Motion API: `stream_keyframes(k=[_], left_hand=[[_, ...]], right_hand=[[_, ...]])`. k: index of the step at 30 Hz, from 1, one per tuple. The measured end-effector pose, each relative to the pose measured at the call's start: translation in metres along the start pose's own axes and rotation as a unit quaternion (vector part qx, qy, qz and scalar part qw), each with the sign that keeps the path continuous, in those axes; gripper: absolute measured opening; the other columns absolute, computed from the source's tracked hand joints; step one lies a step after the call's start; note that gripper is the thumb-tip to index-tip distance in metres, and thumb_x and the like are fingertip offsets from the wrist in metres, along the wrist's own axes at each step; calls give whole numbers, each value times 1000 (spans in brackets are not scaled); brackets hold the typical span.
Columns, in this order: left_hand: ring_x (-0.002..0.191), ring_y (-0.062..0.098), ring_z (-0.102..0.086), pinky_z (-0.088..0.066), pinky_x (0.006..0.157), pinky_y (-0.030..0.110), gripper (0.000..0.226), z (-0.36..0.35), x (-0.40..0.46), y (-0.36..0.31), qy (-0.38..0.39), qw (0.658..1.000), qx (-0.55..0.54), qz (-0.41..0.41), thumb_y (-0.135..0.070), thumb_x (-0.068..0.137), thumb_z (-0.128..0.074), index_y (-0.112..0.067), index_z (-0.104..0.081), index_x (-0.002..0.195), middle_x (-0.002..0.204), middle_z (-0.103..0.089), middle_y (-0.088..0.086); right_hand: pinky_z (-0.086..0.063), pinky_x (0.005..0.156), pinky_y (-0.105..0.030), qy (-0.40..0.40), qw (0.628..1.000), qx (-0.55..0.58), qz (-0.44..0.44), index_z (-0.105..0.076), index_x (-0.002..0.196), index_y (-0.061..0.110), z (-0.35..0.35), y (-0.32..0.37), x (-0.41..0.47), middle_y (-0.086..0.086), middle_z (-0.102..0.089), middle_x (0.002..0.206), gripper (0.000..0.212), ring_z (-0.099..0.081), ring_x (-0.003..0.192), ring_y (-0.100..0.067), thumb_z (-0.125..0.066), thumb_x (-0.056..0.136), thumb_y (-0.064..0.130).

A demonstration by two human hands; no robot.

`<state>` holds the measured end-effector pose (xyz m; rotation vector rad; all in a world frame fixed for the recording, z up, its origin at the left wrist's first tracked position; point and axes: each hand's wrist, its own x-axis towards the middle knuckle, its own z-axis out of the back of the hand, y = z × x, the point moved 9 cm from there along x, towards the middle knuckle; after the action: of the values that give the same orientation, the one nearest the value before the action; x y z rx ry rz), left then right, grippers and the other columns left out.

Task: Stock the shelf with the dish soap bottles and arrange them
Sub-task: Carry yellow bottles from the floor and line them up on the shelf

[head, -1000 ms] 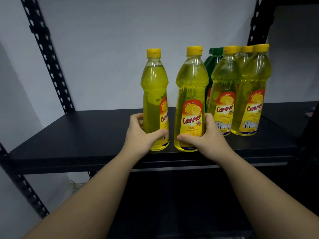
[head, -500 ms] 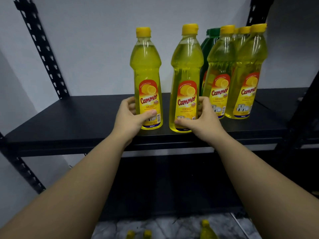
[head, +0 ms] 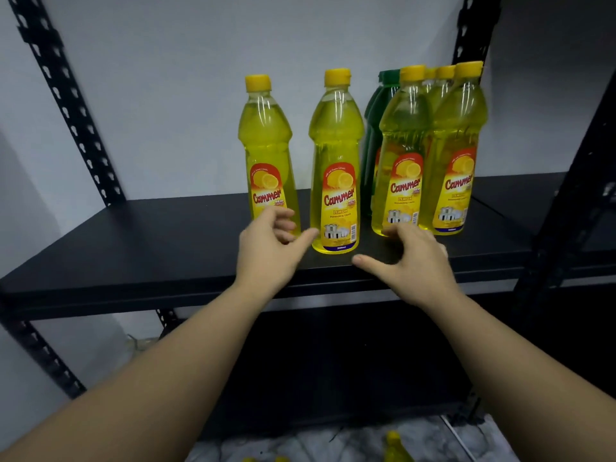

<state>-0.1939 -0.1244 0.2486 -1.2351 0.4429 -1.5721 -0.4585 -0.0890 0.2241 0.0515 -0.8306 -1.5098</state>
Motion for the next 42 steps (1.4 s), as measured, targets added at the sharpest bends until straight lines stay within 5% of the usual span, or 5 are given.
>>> stream_keyframes(k=[5, 9, 17, 23, 42], left_hand=[[135, 21, -59, -51, 109, 47, 98, -54, 1, -10, 103, 990, 83, 47, -59, 85, -80, -18, -35, 162, 151, -59, 2], [121, 23, -65, -52, 96, 38, 65, -66, 11, -16, 86, 989, 107, 56, -49, 90, -79, -19, -53, 142, 132, -70, -1], [129, 32, -61, -46, 88, 36, 68, -99, 52, -1, 86, 981, 119, 125, -40, 97, -74, -7, -40, 145, 142, -61, 13], [136, 34, -54, -46, 111, 49, 73, -115, 87, 11, 88, 981, 100, 144, -46, 95, -75, -7, -45, 148, 149, -52, 16], [135, 33, -55, -40, 109, 52, 77, -151, 142, 38, 100, 974, 159, 128, -75, 88, -64, -30, -51, 149, 144, -63, 2]], right_hand=[[-29, 110, -38, -46, 995, -46, 72, -66, 124, 31, 10, -25, -23, 13, -66, 128, 57, -54, 123, -11, -55, 88, 73], [-29, 112, -37, -60, 996, -27, 57, -71, 123, 28, 10, -26, -20, 10, -68, 132, 52, -55, 126, -11, -58, 90, 65], [-31, 118, -41, -62, 997, -9, 37, -73, 126, 24, 11, -26, -21, 8, -68, 135, 55, -55, 130, -11, -64, 89, 63], [-29, 118, -38, -66, 997, 6, 37, -74, 124, 23, 11, -26, -21, 8, -68, 134, 51, -55, 130, -10, -69, 87, 57], [-29, 118, -37, -77, 996, 2, 32, -75, 123, 26, 11, -25, -23, 12, -68, 132, 48, -54, 129, -6, -68, 88, 59]])
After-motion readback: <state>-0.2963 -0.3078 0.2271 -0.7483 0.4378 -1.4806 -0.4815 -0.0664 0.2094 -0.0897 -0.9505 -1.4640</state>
